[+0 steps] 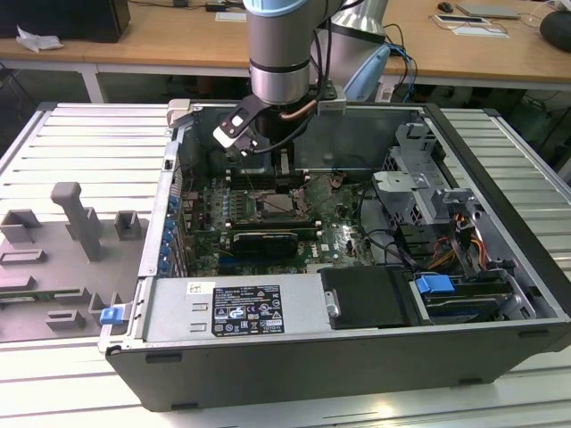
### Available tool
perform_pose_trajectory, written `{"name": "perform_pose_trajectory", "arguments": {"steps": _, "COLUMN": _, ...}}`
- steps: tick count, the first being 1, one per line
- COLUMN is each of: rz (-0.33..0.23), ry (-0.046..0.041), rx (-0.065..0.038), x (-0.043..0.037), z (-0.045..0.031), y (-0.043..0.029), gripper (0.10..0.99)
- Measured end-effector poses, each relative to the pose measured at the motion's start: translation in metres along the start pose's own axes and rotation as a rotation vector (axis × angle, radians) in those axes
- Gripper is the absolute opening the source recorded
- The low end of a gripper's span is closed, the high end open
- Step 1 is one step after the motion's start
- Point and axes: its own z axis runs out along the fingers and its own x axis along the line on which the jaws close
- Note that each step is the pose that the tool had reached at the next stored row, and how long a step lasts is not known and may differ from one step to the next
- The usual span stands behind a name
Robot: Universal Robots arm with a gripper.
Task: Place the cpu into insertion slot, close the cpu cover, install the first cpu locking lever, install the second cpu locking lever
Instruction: 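Close the cpu cover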
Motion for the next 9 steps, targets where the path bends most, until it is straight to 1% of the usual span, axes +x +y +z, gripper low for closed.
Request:
{"name": "perform_pose_trajectory", "arguments": {"steps": 4, "rz": 0.000, "ry": 0.0000, "rx": 0.000, "x": 0.0000, "z": -0.0003, "y": 0.0003, "gripper": 0.106}}
{"name": "perform_pose_trajectory", "arguments": {"steps": 9, "rz": 0.000, "ry": -0.0001, "rx": 0.000, "x": -0.0001, "z": 0.0000, "y": 0.0033, "gripper": 0.106}}
